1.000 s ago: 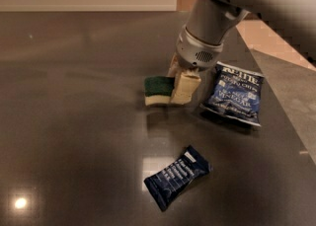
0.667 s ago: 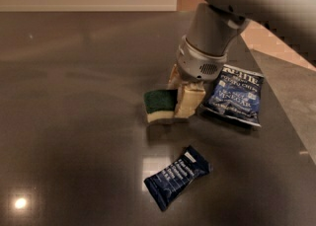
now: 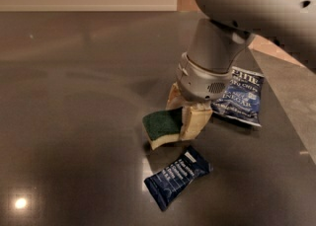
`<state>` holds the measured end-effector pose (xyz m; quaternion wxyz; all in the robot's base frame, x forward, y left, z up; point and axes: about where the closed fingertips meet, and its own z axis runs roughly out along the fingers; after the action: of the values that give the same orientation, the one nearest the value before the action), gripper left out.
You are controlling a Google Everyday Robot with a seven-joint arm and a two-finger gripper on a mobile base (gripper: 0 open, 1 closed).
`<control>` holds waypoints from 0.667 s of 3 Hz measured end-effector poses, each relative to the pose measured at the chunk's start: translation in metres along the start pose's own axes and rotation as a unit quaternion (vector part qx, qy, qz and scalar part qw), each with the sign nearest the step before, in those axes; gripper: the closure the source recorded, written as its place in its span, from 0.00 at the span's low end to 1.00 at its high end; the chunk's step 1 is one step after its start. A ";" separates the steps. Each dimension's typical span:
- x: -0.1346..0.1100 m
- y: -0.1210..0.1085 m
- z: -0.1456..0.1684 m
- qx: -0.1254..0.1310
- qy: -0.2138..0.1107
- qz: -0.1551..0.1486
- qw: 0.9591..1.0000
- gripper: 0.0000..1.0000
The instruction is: Move sponge near rxbar blueberry
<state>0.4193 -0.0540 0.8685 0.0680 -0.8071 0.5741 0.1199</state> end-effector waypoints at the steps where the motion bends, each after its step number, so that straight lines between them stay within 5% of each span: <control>1: -0.002 0.010 0.003 -0.015 0.000 -0.023 1.000 0.58; 2: -0.005 0.014 0.003 -0.024 -0.006 -0.038 0.999 0.36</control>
Offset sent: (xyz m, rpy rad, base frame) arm -0.0259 -0.0049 0.0002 0.0021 0.0749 0.1359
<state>0.4043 -0.0536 0.8674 0.0568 -0.8290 0.5396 0.1355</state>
